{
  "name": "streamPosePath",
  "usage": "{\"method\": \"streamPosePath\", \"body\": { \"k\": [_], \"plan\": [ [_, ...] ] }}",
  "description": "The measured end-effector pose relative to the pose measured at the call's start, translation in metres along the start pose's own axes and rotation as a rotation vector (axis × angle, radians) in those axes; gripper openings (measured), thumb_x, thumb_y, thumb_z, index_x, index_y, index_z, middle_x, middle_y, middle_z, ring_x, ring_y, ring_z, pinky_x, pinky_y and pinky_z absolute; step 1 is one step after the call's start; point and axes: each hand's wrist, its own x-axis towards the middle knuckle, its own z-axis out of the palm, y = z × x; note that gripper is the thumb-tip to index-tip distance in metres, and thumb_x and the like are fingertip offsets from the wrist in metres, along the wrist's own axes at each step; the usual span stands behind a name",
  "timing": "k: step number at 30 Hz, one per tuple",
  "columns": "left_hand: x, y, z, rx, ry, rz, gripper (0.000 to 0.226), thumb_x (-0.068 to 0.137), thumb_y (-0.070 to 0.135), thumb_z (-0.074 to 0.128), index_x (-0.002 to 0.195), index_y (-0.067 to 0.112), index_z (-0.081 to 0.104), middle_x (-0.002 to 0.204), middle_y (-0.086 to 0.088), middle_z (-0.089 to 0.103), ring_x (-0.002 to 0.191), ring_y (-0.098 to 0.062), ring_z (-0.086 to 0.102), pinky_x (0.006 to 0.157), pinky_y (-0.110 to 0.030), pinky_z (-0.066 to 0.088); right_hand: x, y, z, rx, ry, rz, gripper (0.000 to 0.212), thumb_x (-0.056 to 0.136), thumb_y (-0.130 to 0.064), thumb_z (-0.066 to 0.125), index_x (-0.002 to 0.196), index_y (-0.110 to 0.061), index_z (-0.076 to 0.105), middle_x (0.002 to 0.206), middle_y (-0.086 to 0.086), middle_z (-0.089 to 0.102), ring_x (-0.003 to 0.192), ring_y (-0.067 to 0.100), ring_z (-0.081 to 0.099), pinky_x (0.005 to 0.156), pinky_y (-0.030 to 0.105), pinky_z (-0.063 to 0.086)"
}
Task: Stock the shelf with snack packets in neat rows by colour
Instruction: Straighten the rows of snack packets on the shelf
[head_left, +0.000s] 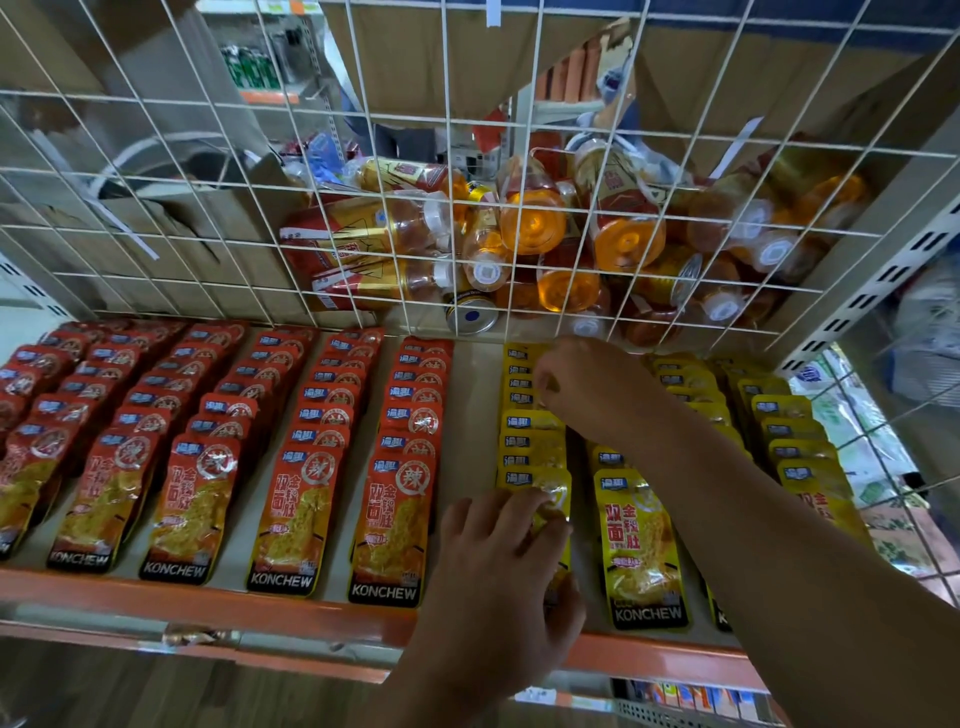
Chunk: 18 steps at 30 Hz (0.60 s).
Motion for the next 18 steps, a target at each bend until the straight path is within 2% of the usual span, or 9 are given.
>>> {"method": "streamPosePath", "body": {
  "k": [10, 14, 18],
  "plan": [
    [0.000, 0.000, 0.000, 0.006, -0.012, 0.001, 0.039, 0.078, 0.042, 0.069, 0.111, 0.021, 0.072, 0.130, 0.001, 0.060, 0.115, -0.023, 0.056, 0.090, -0.043, 0.044, 0.000, 0.000, 0.001, 0.023, 0.012, 0.015, 0.009, 0.087, -0.017, 0.066, 0.083, -0.024, 0.070, 0.092, -0.003, 0.063, 0.080, 0.018, 0.063, 0.072, 0.039, 0.056],
    [0.000, 0.000, 0.000, 0.003, -0.014, 0.002, 0.038, 0.079, 0.042, 0.069, 0.111, 0.021, 0.072, 0.131, 0.001, 0.059, 0.116, -0.023, 0.056, 0.090, -0.043, 0.043, -0.004, -0.001, -0.004, 0.037, 0.031, 0.018, 0.008, 0.088, -0.022, 0.065, 0.088, -0.025, 0.072, 0.098, -0.004, 0.064, 0.086, 0.018, 0.063, 0.074, 0.037, 0.056],
    [0.000, -0.001, 0.000, 0.001, -0.012, 0.002, 0.038, 0.080, 0.041, 0.069, 0.112, 0.022, 0.072, 0.130, 0.001, 0.059, 0.116, -0.022, 0.055, 0.090, -0.043, 0.043, -0.014, -0.005, -0.005, 0.010, -0.019, 0.022, 0.018, 0.092, -0.023, 0.056, 0.089, -0.025, 0.074, 0.093, -0.003, 0.068, 0.083, 0.017, 0.064, 0.073, 0.038, 0.057]
  ]
}}
